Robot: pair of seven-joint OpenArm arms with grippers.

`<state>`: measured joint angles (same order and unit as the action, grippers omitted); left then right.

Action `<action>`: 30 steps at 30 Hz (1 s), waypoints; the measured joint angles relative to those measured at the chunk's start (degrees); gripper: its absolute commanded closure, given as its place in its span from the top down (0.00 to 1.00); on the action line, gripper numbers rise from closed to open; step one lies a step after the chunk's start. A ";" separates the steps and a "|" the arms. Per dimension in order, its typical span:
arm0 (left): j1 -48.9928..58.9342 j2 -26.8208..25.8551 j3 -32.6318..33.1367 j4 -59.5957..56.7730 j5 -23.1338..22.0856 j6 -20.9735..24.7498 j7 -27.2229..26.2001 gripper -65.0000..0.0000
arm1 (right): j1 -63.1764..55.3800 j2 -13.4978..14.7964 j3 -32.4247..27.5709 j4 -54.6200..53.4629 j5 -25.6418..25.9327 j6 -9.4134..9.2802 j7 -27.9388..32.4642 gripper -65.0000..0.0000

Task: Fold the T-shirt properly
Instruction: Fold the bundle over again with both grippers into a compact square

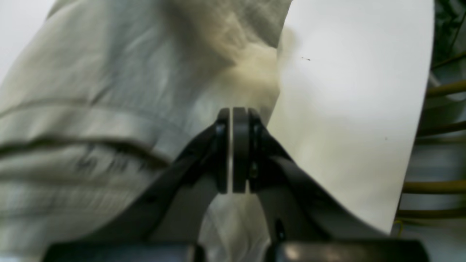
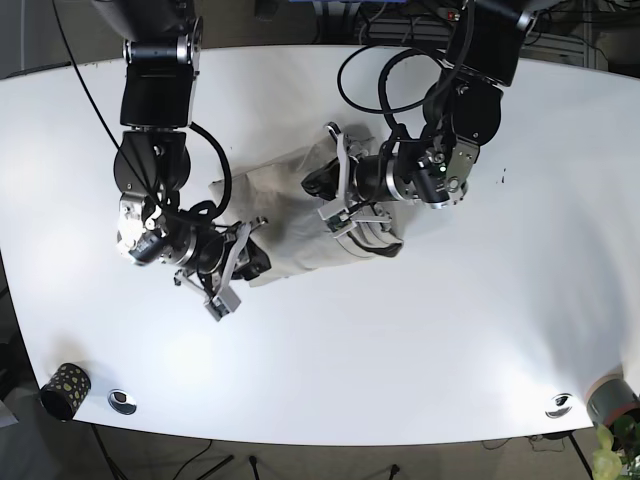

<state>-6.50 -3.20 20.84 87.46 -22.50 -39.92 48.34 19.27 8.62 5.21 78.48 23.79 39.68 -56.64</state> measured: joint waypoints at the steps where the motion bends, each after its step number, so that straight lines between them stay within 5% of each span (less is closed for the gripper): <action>1: 0.02 0.74 0.92 -0.31 1.77 0.02 0.09 0.00 | 1.05 0.35 -0.17 -2.27 -0.24 -0.15 1.40 0.19; 13: 0.15 2.86 2.82 -3.23 6.64 0.00 0.04 0.00 | 7.45 3.91 -0.55 -25.44 -0.02 -0.24 16.00 0.19; 30: -2.97 -4.09 -1.88 -12.61 3.17 -0.66 -5.75 0.00 | 0.72 5.20 -0.17 -24.30 -3.96 -0.24 20.55 0.19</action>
<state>-9.47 -7.29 18.96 74.85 -19.33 -40.58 42.59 19.99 13.82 5.04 54.17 19.84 39.44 -36.10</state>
